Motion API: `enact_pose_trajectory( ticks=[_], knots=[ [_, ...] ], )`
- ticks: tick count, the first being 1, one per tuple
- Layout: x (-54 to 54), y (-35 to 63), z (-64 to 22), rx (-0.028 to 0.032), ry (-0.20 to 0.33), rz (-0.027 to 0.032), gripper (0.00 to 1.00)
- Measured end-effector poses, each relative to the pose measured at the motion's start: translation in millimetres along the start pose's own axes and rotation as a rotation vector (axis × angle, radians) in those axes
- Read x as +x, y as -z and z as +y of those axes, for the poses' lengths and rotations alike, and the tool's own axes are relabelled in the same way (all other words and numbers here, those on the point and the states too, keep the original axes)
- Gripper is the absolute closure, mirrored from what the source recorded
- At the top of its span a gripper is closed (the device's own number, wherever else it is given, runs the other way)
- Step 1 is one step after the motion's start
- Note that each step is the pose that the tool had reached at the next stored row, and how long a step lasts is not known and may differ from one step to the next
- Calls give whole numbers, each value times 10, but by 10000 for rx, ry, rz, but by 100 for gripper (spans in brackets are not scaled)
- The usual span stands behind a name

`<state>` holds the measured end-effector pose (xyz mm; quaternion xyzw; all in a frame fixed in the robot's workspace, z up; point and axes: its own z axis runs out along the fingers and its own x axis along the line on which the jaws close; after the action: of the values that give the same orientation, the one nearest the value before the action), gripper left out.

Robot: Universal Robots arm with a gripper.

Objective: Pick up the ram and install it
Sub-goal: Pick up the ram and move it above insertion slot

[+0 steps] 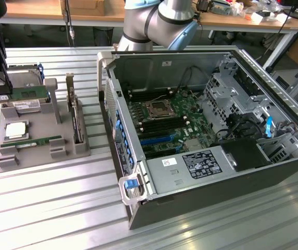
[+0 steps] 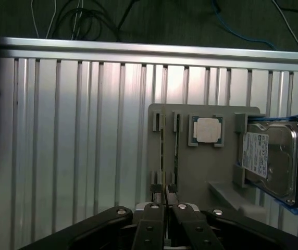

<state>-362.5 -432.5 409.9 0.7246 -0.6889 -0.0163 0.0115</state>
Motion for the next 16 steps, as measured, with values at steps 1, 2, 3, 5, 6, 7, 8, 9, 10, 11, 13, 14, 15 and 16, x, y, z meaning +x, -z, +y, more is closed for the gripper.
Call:
enact_pose_trajectory(
  ticks=[1,2,3,5,6,7,8,9,10,11,13,14,15,16],
  knots=[
    [0,8,0,0,0,0,88],
    [0,33,1,0,0,0,88],
    [-1,53,2,0,0,0,88],
    [-1,88,3,0,0,0,88],
    [-1,109,4,-1,0,1,88],
    [-1,121,5,-1,0,1,88],
    [-1,144,6,0,0,0,88],
    [-1,154,6,0,0,0,88],
    [-1,157,6,0,0,0,88],
    [-1,157,6,1,0,0,88],
    [-1,157,6,0,0,1,88],
    [-1,158,6,-1,0,1,88],
    [-1,159,0,-2,0,2,88],
    [0,159,-15,-1,2,1,88]
  ],
)
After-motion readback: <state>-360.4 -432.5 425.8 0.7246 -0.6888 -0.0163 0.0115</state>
